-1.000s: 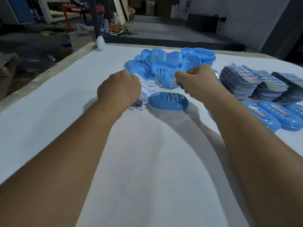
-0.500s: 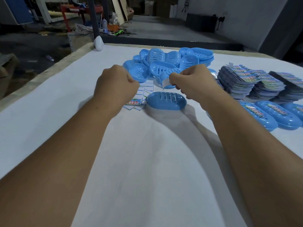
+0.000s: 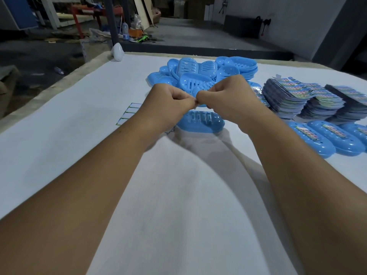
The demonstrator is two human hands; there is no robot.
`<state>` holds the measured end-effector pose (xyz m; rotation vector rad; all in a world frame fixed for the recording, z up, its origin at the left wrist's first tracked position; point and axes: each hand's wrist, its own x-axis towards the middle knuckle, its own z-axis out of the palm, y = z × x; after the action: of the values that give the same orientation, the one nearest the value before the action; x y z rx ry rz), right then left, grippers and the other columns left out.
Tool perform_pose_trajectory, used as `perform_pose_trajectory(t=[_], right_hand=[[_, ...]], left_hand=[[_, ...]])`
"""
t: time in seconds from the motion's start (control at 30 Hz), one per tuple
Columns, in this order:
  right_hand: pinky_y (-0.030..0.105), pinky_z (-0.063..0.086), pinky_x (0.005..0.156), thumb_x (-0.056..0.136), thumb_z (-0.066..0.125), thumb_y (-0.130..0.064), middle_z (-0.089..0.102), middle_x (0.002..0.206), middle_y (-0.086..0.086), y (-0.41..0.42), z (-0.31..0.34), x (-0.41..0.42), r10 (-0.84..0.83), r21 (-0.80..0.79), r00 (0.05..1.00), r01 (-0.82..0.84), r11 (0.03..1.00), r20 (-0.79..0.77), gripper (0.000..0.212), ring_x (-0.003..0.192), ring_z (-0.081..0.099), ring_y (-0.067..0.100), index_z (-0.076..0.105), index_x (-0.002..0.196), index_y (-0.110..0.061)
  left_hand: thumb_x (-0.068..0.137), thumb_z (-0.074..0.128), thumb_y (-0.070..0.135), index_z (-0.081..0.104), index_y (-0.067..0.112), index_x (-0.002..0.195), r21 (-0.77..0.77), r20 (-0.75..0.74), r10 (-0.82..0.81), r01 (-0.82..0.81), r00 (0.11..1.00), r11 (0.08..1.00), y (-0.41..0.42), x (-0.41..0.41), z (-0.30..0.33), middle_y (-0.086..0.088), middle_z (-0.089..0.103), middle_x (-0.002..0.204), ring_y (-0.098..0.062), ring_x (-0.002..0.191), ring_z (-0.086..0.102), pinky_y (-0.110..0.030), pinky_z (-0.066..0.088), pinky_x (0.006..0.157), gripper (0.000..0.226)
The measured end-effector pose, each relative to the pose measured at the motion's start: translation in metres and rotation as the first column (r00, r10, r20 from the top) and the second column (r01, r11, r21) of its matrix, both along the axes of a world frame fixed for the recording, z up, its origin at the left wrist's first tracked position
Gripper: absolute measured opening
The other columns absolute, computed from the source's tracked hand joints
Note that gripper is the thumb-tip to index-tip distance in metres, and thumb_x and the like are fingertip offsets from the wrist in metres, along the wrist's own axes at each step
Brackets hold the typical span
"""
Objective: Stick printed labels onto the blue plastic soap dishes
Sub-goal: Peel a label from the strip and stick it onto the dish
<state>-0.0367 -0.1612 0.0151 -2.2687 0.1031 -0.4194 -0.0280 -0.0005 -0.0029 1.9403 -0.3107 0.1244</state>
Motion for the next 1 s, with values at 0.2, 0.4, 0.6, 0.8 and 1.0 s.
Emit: perform_pose_trajectory(t=[0.2, 0.4, 0.6, 0.8, 1.0], right_hand=[[0.032, 0.043, 0.058, 0.072, 0.074, -0.038, 0.057, 0.064, 0.015, -0.001, 0.002, -0.002, 0.111, 0.046, 0.994, -0.11, 0.993, -0.005, 0.034, 0.06, 0.044, 0.016, 0.074, 0.075, -0.004], [0.032, 0.046, 0.055, 0.089, 0.07, -0.038, 0.072, 0.076, 0.016, -0.005, 0.001, 0.002, 0.122, 0.052, 0.992, -0.124, 0.991, 0.033, 0.032, 0.06, 0.049, 0.018, 0.079, 0.077, -0.009], [0.03, 0.044, 0.055, 0.078, 0.081, -0.037, 0.051, 0.055, 0.003, -0.017, -0.001, 0.008, -0.034, 0.032, 0.999, 0.034, 0.999, 0.001, 0.033, 0.047, 0.039, 0.011, 0.075, 0.073, -0.004], [0.028, 0.041, 0.052, 0.075, 0.08, -0.037, 0.049, 0.057, 0.002, -0.018, -0.001, 0.009, -0.035, 0.029, 0.999, 0.036, 0.999, -0.012, 0.036, 0.049, 0.037, 0.012, 0.074, 0.077, -0.002], [0.028, 0.035, 0.05, 0.069, 0.079, -0.046, 0.049, 0.059, 0.004, -0.024, 0.0, 0.01, -0.067, 0.004, 0.995, 0.068, 0.998, -0.07, 0.05, 0.047, 0.034, 0.012, 0.072, 0.081, 0.002]], left_hand=[[0.079, 0.072, 0.038, 0.079, 0.023, 0.075, -0.022, -0.043, 0.014, -0.014, 0.999, 1.0, 0.002, 0.004, -0.001, 0.011, 0.063, 0.062, -0.003, 0.056, 0.051, -0.022, 0.044, 0.06, 0.016], [0.08, 0.077, 0.037, 0.074, 0.025, 0.064, -0.029, -0.022, 0.094, -0.095, 0.995, 0.995, 0.004, 0.009, 0.0, 0.022, 0.058, 0.049, 0.007, 0.046, 0.051, -0.02, 0.04, 0.055, 0.02], [0.08, 0.075, 0.033, 0.074, 0.017, 0.066, -0.044, -0.037, 0.166, -0.168, 0.985, 0.985, 0.004, 0.011, 0.002, 0.002, 0.058, 0.061, -0.011, 0.056, 0.05, -0.028, 0.046, 0.057, 0.021], [0.077, 0.075, 0.033, 0.074, 0.015, 0.069, -0.052, -0.051, 0.138, -0.141, 0.989, 0.989, 0.004, 0.014, -0.002, 0.007, 0.054, 0.056, -0.009, 0.049, 0.047, -0.021, 0.041, 0.048, 0.02], [0.076, 0.072, 0.036, 0.066, 0.008, 0.061, -0.013, -0.056, 0.135, -0.136, 0.989, 0.991, -0.001, 0.016, -0.009, 0.003, 0.04, 0.053, -0.013, 0.047, 0.035, -0.02, 0.032, 0.047, 0.033]])
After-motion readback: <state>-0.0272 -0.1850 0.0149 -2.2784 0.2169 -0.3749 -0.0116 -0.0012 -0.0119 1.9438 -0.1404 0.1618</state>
